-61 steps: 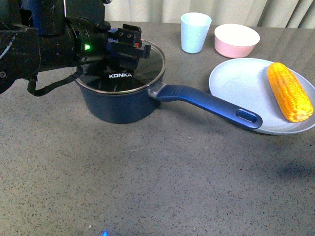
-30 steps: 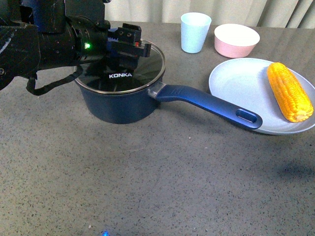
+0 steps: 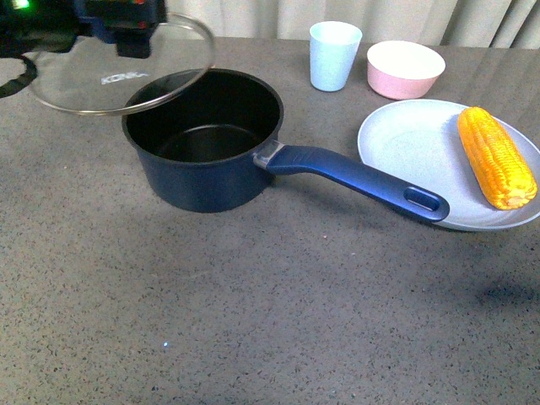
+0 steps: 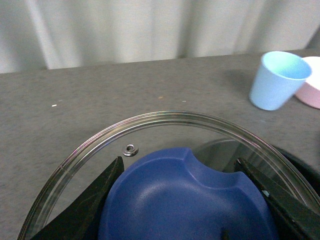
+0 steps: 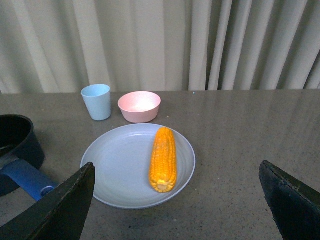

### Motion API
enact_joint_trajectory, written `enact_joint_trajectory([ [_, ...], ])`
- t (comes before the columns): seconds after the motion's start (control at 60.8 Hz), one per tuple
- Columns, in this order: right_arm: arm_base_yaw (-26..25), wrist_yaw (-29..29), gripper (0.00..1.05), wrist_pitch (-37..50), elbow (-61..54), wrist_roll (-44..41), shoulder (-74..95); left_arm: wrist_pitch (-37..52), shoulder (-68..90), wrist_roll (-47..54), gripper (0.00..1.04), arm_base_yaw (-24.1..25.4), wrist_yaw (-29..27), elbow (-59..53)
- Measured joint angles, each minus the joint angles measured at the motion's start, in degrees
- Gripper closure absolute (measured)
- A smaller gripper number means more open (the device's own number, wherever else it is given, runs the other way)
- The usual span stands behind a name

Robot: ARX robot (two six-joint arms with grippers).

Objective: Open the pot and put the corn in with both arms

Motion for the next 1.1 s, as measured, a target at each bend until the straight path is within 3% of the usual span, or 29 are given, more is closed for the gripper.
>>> enact_joint_trajectory([
  [0.247, 0.0, 0.0, 0.09, 0.0, 0.0, 0.0, 0.0, 4.63, 3.3, 0.35, 0.46, 12.15, -0.15, -0.11],
  [0.346, 0.0, 0.0, 0.09, 0.0, 0.0, 0.0, 0.0, 7.61, 6.8, 0.59, 0.46, 14.27, -0.02, -0.11],
  [1.103, 0.0, 0.0, 0.09, 0.0, 0.0, 0.0, 0.0, 16.04, 19.26, 0.2, 0.46, 15.13, -0.07, -1.2],
])
